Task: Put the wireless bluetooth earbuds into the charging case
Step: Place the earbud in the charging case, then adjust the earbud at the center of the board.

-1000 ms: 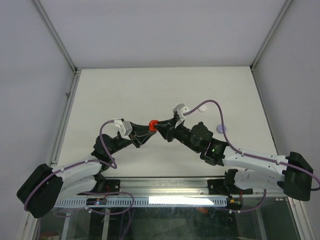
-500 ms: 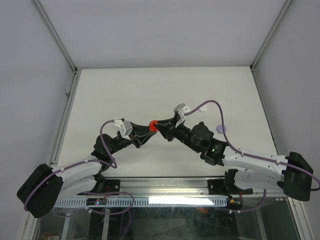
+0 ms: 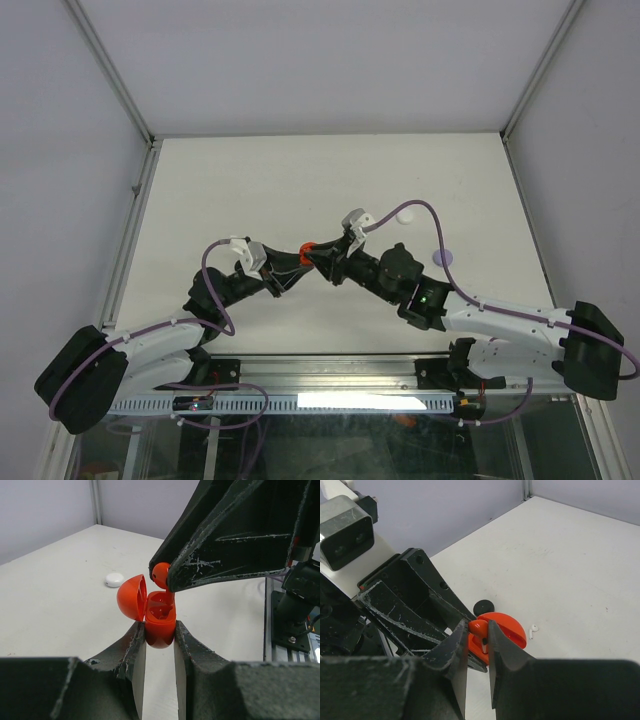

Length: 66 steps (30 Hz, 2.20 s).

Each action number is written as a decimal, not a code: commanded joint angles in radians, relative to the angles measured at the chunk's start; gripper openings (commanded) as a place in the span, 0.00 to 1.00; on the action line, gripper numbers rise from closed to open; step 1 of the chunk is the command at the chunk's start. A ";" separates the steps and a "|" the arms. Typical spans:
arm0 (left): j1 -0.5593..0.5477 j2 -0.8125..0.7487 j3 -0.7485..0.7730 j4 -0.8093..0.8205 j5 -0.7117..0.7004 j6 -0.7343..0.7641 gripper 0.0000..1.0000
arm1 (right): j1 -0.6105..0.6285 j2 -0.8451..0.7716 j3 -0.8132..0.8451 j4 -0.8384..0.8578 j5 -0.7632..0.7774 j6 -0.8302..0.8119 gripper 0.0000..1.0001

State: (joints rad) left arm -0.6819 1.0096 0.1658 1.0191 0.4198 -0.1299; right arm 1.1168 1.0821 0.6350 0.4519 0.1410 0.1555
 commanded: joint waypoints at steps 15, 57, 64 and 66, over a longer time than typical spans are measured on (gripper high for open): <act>-0.010 -0.021 0.021 0.091 -0.019 -0.050 0.00 | 0.002 0.017 0.031 0.046 0.008 -0.004 0.19; -0.009 -0.179 0.001 -0.168 -0.209 -0.065 0.00 | -0.548 0.145 0.160 -0.809 -0.089 0.219 0.62; -0.010 -0.165 0.009 -0.173 -0.193 -0.066 0.00 | -0.596 0.267 0.161 -0.775 -0.140 0.199 0.56; -0.008 -0.162 0.010 -0.173 -0.188 -0.065 0.00 | -0.599 0.298 0.159 -0.766 -0.146 0.193 0.54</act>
State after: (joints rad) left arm -0.6819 0.8452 0.1574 0.8284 0.2173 -0.1951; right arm 0.5262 1.3411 0.7868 -0.3725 0.0391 0.3569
